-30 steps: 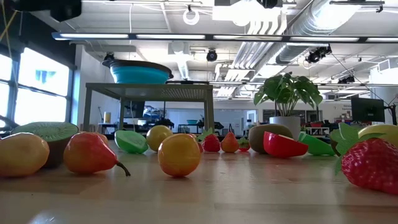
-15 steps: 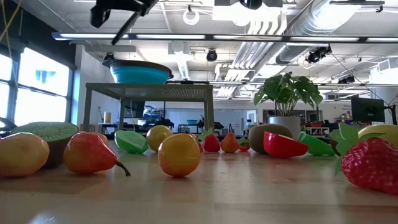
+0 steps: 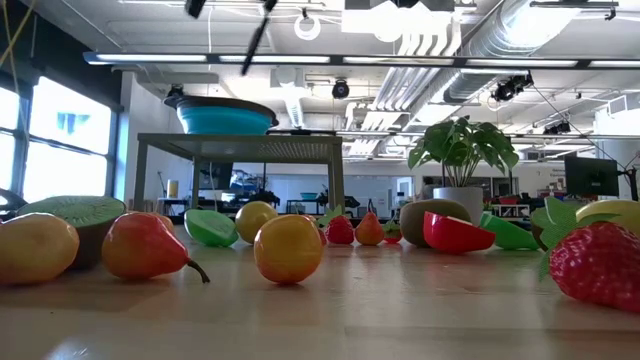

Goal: Pick & Place Fruit
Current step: Put the black knife on the shelf

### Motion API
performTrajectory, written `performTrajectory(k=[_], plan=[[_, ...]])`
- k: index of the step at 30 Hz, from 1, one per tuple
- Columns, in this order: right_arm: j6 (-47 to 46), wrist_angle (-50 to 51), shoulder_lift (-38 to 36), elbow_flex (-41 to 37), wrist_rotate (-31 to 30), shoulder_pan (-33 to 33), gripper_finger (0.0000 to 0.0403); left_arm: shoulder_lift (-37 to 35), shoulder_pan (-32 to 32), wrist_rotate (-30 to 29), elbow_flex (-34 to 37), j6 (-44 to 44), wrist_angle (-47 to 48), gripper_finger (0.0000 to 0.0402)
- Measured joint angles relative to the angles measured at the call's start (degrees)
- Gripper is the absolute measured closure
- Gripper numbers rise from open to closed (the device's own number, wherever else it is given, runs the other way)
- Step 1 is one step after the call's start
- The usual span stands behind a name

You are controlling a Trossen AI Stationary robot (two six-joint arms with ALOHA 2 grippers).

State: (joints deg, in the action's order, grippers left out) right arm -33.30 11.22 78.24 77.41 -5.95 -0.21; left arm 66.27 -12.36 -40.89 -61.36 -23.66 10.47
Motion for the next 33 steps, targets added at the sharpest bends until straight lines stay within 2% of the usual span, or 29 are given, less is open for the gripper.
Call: performTrajectory(k=[6, 12, 33], plan=[[-1.57, -4.63, 2.05, -0.01, -4.6, 2.75, 0.0174, 5.56, 0.0, -5.22, -6.75, 4.54, 2.98, 0.0349], [-3.97, -6.77, 3.76, 0.0, -9.92, 4.12, 0.0174, 8.65, 0.0, -5.71, -10.85, 5.41, 3.7, 0.0349], [-1.12, -12.09, 7.85, -0.04, -13.45, 4.2, 0.0179, 8.82, 0.0, -2.34, -11.21, 3.91, 4.72, 0.0349]])
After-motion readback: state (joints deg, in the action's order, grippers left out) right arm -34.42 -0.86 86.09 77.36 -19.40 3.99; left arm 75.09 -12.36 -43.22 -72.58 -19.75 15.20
